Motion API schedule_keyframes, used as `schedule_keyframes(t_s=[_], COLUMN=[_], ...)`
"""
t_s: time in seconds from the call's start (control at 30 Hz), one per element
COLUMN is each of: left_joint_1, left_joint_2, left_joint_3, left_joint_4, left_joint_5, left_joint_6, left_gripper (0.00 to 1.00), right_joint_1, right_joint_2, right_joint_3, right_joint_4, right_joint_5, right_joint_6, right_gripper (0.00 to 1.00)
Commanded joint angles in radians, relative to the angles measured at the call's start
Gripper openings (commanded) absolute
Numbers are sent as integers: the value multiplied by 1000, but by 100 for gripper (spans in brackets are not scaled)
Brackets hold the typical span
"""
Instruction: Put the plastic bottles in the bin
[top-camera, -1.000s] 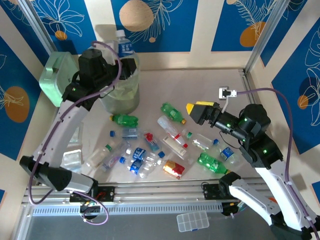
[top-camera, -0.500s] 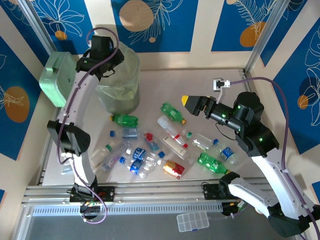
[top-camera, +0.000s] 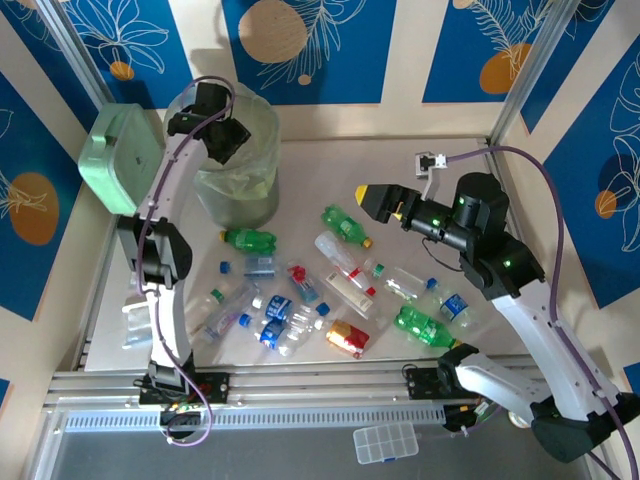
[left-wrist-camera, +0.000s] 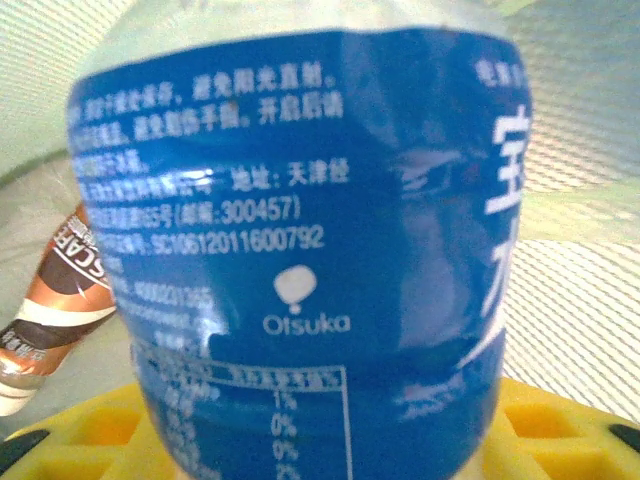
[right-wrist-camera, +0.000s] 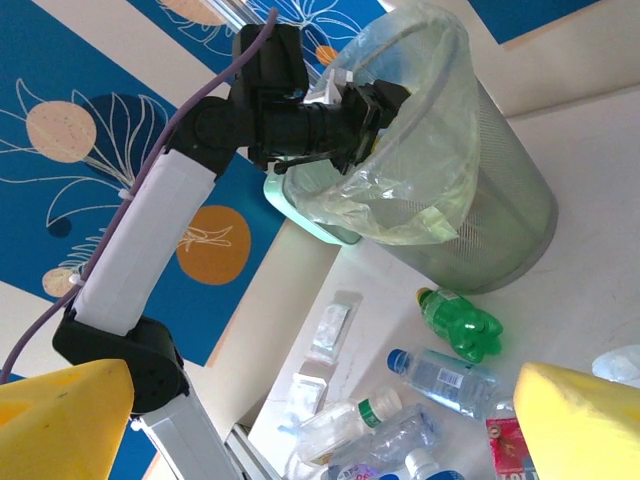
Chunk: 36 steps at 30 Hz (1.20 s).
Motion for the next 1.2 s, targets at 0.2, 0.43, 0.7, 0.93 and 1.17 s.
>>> schedule_keyframes(t_s=[0.2,0.43,0.7,0.93,1.17], left_joint_1=[13,16,25,21,6], left_joint_2=[81,70,49,-17,-206], left_joint_3=[82,82,82,82,-28], left_joint_4=[-57,-42,-42,-45,-36], left_joint_5=[50,86,134,152,85], left_joint_6=[5,15,20,53,67], left_gripper=[56,77,86,86,86], right_joint_1=[-21,-61,-99,-130,-133], right_joint_2=[3,-5,-50,-74,-62], right_joint_3=[24,53,68,64,80], right_joint_4=[-1,-19,-52,-85,-156], right_joint_5=[-18,-30,-18,-7,18], right_joint_6=[-8,-15,-35,-31,-35], right_gripper=[98,98,97,97,96])
